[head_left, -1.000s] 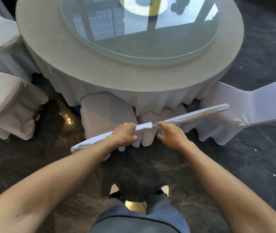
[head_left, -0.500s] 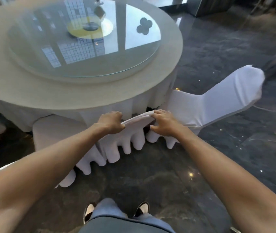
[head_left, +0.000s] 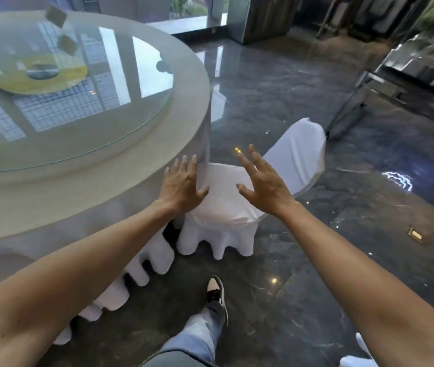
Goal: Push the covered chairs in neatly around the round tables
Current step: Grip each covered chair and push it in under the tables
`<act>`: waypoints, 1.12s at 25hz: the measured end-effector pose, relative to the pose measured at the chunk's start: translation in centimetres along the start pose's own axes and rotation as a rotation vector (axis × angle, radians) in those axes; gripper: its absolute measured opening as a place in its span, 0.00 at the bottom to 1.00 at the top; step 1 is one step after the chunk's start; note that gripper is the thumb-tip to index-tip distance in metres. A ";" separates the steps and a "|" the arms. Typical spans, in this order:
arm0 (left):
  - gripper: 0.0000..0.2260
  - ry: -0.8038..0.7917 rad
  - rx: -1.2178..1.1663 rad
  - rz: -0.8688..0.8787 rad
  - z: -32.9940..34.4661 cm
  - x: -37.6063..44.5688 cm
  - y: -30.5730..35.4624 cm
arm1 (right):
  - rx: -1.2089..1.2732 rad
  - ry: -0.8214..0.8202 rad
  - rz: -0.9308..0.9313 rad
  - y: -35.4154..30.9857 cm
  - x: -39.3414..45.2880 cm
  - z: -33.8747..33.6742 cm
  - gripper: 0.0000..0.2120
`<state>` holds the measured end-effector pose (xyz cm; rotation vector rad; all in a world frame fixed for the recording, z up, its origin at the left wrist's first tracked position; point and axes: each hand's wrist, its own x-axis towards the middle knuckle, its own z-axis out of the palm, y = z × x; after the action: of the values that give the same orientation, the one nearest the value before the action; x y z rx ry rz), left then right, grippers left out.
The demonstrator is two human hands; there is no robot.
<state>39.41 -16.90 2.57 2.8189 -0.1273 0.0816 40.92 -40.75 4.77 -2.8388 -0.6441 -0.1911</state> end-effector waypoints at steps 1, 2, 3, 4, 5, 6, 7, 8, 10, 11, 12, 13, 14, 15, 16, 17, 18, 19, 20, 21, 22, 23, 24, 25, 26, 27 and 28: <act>0.40 0.004 -0.003 0.016 1.0 2.6 1.7 | -0.004 0.010 0.004 2.7 1.3 -0.4 0.37; 0.40 0.010 -0.016 0.022 2.1 5.0 3.3 | -0.007 0.025 0.005 5.2 2.5 -0.7 0.37; 0.40 0.011 -0.035 0.015 3.1 7.5 4.9 | -0.005 0.037 0.004 7.7 3.8 -1.2 0.37; 0.40 0.004 -0.059 -0.001 4.0 10.3 6.5 | 0.004 0.041 0.006 10.4 5.4 -1.5 0.37; 0.40 -0.004 -0.072 -0.013 4.7 12.5 7.9 | 0.014 0.039 0.010 12.6 6.6 -1.7 0.38; 0.41 -0.013 -0.085 -0.023 5.5 14.8 9.4 | 0.011 0.024 0.004 14.9 7.8 -1.9 0.38; 0.41 -0.022 -0.099 -0.033 6.2 16.7 10.8 | -0.002 0.006 -0.007 17.0 8.9 -2.0 0.38; 0.41 -0.029 -0.115 -0.037 6.8 18.7 12.2 | -0.010 0.000 -0.013 19.3 10.1 -2.1 0.38; 0.41 -0.044 -0.167 -0.057 7.9 22.1 14.9 | -0.002 -0.006 -0.003 23.2 12.1 -2.3 0.37; 0.42 -0.054 -0.192 -0.073 8.3 23.4 16.1 | -0.007 -0.016 0.003 25.0 13.0 -2.4 0.37; 0.42 -0.063 -0.216 -0.087 9.0 24.5 17.3 | -0.021 -0.033 0.000 26.8 13.7 -2.3 0.37; 0.43 -0.085 -0.237 -0.103 9.9 25.7 18.6 | -0.046 -0.055 -0.014 29.0 14.6 -2.2 0.36; 0.44 -0.117 -0.257 -0.108 10.6 26.4 19.5 | -0.071 -0.075 -0.017 30.5 15.2 -1.9 0.35; 0.44 -0.159 -0.277 -0.119 11.4 27.1 20.4 | -0.098 -0.098 -0.010 32.1 15.7 -1.7 0.33; 0.45 -0.205 -0.298 -0.141 12.6 28.0 21.6 | -0.127 -0.130 -0.006 34.1 16.4 -1.3 0.32; 0.45 -0.250 -0.317 -0.164 13.7 28.7 22.8 | -0.153 -0.170 -0.012 36.2 17.1 -1.0 0.31; 0.46 -0.285 -0.328 -0.184 14.8 29.3 24.0 | -0.177 -0.211 -0.028 38.3 17.7 -0.5 0.30; 0.46 -0.309 -0.325 -0.196 15.7 30.0 25.5 | -0.196 -0.238 -0.060 40.5 18.5 -0.1 0.29; 0.46 -0.327 -0.322 -0.206 16.7 30.8 26.7 | -0.201 -0.263 -0.094 42.4 19.3 0.4 0.28; 0.47 -0.340 -0.334 -0.229 17.7 31.4 27.9 | -0.199 -0.307 -0.133 44.3 20.2 0.8 0.27; 0.47 -0.354 -0.353 -0.260 18.8 31.8 29.1 | -0.186 -0.349 -0.170 45.9 20.8 1.1 0.27; 0.49 -0.371 -0.373 -0.293 19.8 32.3 30.5 | -0.177 -0.390 -0.210 47.6 21.4 1.5 0.25; 0.51 -0.394 -0.393 -0.332 20.8 32.7 32.0 | -0.173 -0.422 -0.267 49.5 21.7 2.0 0.23; 0.53 -0.410 -0.419 -0.367 21.5 33.3 33.2 | -0.172 -0.453 -0.333 50.9 22.1 2.4 0.21; 0.54 -0.416 -0.442 -0.402 22.1 33.9 34.1 | -0.163 -0.486 -0.388 51.8 22.5 2.5 0.21; 0.53 -0.414 -0.457 -0.430 22.6 34.5 35.3 | -0.143 -0.527 -0.434 52.5 22.9 2.4 0.23; 0.51 -0.418 -0.469 -0.457 23.1 35.0 36.6 | -0.110 -0.567 -0.472 53.2 23.5 2.4 0.25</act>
<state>71.65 -61.52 -5.49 2.2887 0.3584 -0.5647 85.53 -77.24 -3.41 -2.7873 -1.4511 0.5409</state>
